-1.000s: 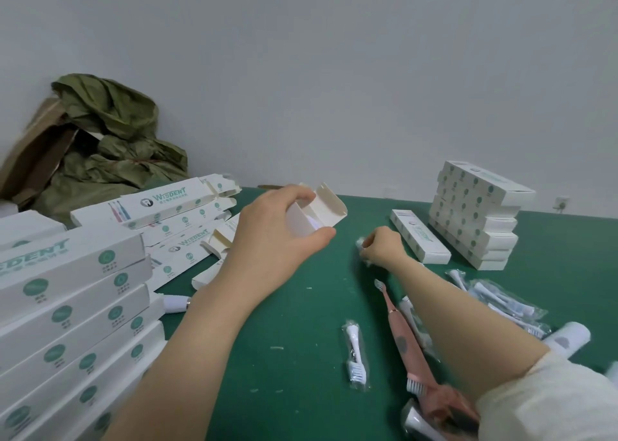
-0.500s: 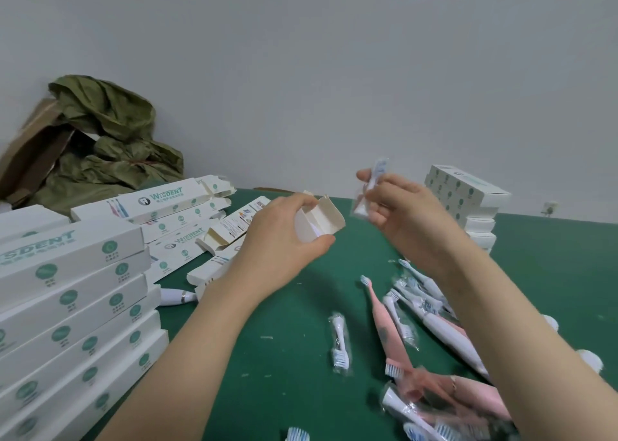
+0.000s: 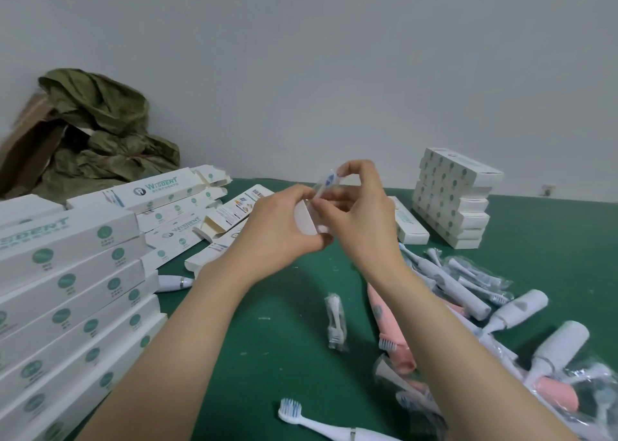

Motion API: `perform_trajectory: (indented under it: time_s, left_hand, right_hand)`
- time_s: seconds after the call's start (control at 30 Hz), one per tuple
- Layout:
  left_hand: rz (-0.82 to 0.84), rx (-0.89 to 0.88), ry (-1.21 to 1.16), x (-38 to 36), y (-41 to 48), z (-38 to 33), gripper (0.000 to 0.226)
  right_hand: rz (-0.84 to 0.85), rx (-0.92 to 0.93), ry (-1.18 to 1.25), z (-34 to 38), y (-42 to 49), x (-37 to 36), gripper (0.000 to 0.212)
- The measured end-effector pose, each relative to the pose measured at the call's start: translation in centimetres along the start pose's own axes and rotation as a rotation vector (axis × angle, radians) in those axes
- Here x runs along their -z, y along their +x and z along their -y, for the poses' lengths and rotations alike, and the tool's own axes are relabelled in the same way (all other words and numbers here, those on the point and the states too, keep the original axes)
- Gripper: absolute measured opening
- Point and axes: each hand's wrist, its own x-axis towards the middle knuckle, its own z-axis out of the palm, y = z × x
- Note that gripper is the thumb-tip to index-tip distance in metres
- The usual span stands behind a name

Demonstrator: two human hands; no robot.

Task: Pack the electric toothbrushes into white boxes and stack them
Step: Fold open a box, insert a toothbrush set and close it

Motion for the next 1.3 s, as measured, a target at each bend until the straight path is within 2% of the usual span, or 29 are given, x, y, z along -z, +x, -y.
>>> perform_trajectory:
  time_s: [0.13,0.17,0.23,0.3,0.4,0.5,0.6,0.67,0.8,0.87,0.93,1.03,1.07,1.13,1.2,1.3]
  left_hand:
    - [-0.036,-0.013,-0.029,0.0,0.0,0.0,0.047]
    - [-0.032,-0.018,-0.027,0.1,0.1,0.0,0.048]
    - [-0.016,-0.024,-0.016,0.1,0.1,0.0,0.049]
    - [0.003,-0.029,-0.013,0.0,0.0,-0.1,0.050]
    - [0.029,-0.030,-0.018,-0.1,0.1,-0.1,0.049]
    - [0.024,-0.025,-0.051,0.0,0.1,0.1,0.049]
    - [0.019,-0.023,-0.083,0.0,0.0,0.2,0.047]
    - [0.026,-0.021,-0.087,0.0,0.0,0.1,0.048]
    - [-0.004,-0.009,-0.099,0.3,0.2,0.1,0.055]
    - [0.001,-0.003,-0.072,0.3,0.3,0.3,0.063]
    - [-0.005,0.002,-0.038,0.2,0.3,0.6,0.068]
    - [-0.073,0.020,-0.016,0.2,0.4,0.9,0.073]
    - [-0.092,0.021,-0.010,0.3,0.5,1.1,0.074]
    - [-0.114,0.025,-0.019,0.4,0.6,1.3,0.074]
    - [-0.122,0.023,-0.033,0.4,0.6,1.4,0.075]
    - [-0.112,0.019,-0.030,0.4,0.5,1.4,0.075]
  right_hand:
    - [-0.006,0.000,-0.042,-0.5,0.5,0.6,0.011]
    - [-0.021,-0.011,-0.022,-0.5,0.6,0.7,0.011]
    - [-0.069,0.000,0.014,-0.5,0.8,0.9,0.024]
    - [-0.091,0.068,0.008,-0.3,0.8,1.0,0.030]
    - [-0.061,0.134,-0.039,-0.5,0.5,0.8,0.019]
    - [-0.052,0.106,-0.103,-0.8,0.5,0.6,0.014]
    - [0.063,0.076,-0.230,-1.1,0.6,0.6,0.005]
    - [0.127,0.124,-0.331,-1.0,0.6,0.6,0.009]
    - [0.096,0.211,-0.280,-0.3,0.6,0.7,0.015]
    - [0.203,0.264,-0.350,-0.1,0.3,0.6,0.014]
    - [0.223,0.208,-0.324,-0.2,0.0,0.4,0.017]
    - [0.035,-0.014,-0.105,0.3,0.3,1.1,0.021]
    - [0.053,-0.060,-0.184,0.4,0.5,1.6,0.019]
    - [0.286,-0.125,-0.527,0.5,0.8,2.6,0.017]
    - [0.577,-0.193,-0.831,0.9,-0.2,2.6,0.030]
    - [0.949,-0.327,-1.074,0.8,-2.4,1.0,0.050]
